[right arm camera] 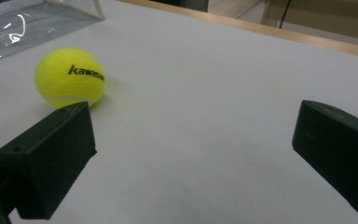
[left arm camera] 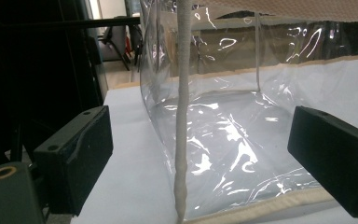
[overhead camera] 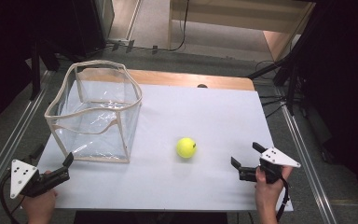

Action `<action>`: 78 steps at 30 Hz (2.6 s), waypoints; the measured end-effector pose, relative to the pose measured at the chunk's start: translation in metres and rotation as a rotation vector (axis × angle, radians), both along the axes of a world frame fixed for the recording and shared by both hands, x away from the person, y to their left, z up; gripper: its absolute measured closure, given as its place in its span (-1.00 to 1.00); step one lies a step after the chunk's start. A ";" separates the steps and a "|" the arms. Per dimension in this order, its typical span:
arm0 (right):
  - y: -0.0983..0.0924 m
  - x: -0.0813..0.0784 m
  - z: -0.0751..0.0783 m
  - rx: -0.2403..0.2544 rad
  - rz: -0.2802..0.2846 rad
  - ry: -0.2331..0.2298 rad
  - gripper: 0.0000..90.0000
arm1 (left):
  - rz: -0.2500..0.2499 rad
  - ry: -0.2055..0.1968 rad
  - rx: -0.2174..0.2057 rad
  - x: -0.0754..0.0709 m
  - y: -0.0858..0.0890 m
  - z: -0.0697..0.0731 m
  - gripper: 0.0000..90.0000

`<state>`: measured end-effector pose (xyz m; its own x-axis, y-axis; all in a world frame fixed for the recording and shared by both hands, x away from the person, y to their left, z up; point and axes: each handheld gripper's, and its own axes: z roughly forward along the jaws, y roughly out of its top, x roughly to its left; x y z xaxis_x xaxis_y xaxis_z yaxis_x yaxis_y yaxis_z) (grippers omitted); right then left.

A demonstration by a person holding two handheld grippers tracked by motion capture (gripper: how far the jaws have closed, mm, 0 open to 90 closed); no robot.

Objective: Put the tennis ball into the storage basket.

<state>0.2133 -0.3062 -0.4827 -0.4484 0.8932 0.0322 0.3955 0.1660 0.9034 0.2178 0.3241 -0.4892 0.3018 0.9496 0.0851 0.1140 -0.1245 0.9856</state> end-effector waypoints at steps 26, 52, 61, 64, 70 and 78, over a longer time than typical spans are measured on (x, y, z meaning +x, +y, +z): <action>0.042 0.033 0.017 -0.036 0.139 0.077 -1.00 | 0.002 0.003 0.028 0.000 -0.003 0.000 -0.85; 0.083 0.060 0.028 -0.088 0.252 0.135 -1.00 | 0.001 0.004 0.035 0.000 -0.004 0.000 -0.85; 0.094 0.067 0.031 -0.116 0.284 0.152 -1.00 | 0.001 0.004 0.035 0.000 -0.004 0.000 -0.85; 0.099 0.071 0.032 -0.131 0.298 0.161 -1.00 | 0.001 0.003 0.035 0.000 -0.004 0.000 -0.85; 0.104 0.074 0.033 -0.143 0.315 0.179 -1.00 | 0.001 0.003 0.035 0.000 -0.004 0.000 -0.85; 0.113 0.081 0.035 -0.169 0.345 0.203 -1.00 | 0.000 0.003 0.034 0.000 -0.004 0.000 -0.85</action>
